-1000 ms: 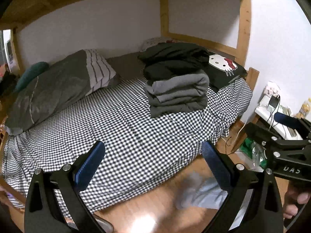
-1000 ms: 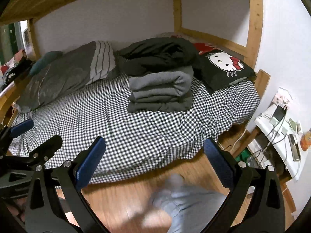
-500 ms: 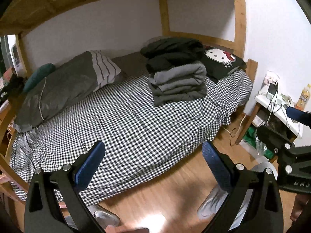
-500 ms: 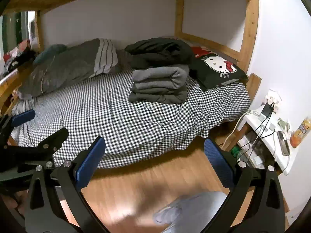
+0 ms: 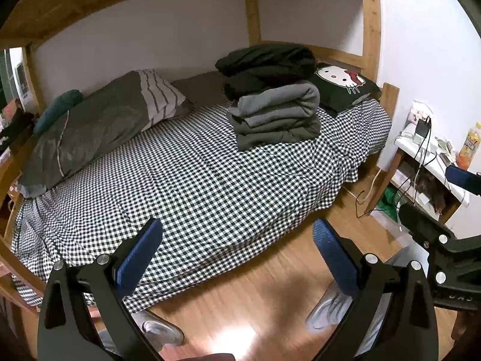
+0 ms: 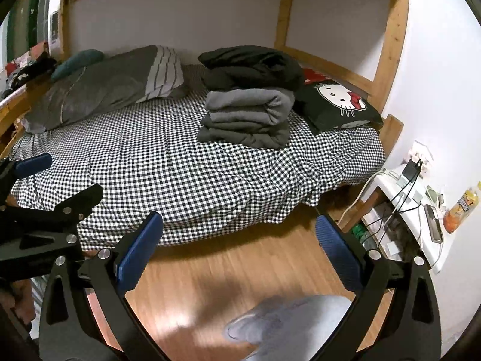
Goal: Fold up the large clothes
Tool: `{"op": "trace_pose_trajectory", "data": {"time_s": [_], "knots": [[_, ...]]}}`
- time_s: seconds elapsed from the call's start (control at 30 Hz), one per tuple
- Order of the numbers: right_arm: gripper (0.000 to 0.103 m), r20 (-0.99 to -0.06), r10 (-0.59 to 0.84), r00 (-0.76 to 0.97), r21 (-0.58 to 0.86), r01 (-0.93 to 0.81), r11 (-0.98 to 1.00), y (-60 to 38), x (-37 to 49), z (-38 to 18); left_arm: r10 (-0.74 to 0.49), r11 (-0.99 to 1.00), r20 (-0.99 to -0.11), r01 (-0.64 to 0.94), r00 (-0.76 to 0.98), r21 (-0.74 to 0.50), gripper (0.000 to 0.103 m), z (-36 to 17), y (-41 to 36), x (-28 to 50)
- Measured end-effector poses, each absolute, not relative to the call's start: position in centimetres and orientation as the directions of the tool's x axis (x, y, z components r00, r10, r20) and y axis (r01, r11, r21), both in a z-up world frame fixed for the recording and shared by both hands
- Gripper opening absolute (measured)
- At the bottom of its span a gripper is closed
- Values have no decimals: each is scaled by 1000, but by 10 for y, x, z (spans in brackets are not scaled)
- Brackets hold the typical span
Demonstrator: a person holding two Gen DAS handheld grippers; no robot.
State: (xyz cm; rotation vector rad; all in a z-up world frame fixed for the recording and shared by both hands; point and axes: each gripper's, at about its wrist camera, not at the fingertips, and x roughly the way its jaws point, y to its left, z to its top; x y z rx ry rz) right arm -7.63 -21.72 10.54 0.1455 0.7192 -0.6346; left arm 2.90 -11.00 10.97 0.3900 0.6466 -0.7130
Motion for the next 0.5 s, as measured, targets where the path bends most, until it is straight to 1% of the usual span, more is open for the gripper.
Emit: {"op": "trace_pose_trajectory", "data": {"time_s": [0.5], "knots": [[99,-649,-497,577,-90,590,803,-216,-77,104,-496,694,-657,714,568,94,98,114,-108,26]]}}
